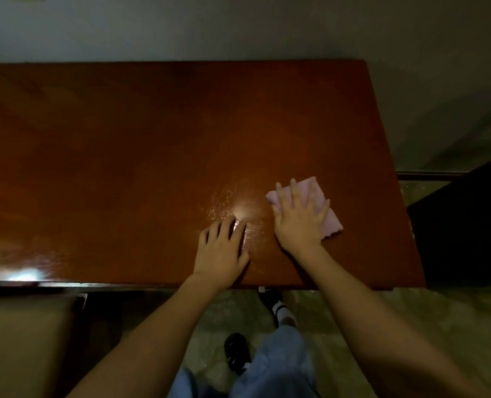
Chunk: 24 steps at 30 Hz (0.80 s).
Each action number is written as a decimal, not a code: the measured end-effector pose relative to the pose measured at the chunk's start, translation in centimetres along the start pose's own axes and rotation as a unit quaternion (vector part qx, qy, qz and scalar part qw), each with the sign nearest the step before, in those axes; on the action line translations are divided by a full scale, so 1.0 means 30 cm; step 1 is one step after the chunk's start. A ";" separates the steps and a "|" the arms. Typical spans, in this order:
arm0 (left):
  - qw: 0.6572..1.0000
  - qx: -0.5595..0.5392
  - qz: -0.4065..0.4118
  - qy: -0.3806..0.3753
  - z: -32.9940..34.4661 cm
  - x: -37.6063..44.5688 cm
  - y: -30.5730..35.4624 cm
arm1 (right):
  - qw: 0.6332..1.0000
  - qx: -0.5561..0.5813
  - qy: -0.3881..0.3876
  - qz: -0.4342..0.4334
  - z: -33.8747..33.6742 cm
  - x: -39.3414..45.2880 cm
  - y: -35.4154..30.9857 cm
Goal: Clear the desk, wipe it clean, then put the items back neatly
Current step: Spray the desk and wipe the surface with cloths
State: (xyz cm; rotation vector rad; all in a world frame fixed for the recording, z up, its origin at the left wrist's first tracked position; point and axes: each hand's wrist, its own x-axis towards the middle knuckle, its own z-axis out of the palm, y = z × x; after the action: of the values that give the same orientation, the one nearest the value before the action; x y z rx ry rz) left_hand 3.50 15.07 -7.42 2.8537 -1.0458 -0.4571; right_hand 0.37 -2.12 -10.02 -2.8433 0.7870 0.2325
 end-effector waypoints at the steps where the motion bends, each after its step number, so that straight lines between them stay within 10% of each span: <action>1: 1.000 0.004 -0.006 -0.004 0.002 -0.009 0.005 | 1.000 -0.004 -0.004 -0.016 0.010 -0.034 -0.023; 9: 0.997 0.029 -0.053 -0.045 -0.025 0.000 0.091 | 0.990 -0.013 -0.035 -0.136 0.041 -0.218 0.047; 24: 0.995 0.049 0.057 -0.070 -0.029 0.143 0.341 | 0.999 0.002 0.019 0.032 0.000 -0.273 0.536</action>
State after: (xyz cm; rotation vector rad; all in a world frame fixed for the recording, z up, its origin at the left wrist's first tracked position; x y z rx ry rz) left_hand 0.51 4.45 -6.01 2.8606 -1.2824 -0.6208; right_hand -14.95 -11.64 -10.53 -2.8297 0.8860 0.1859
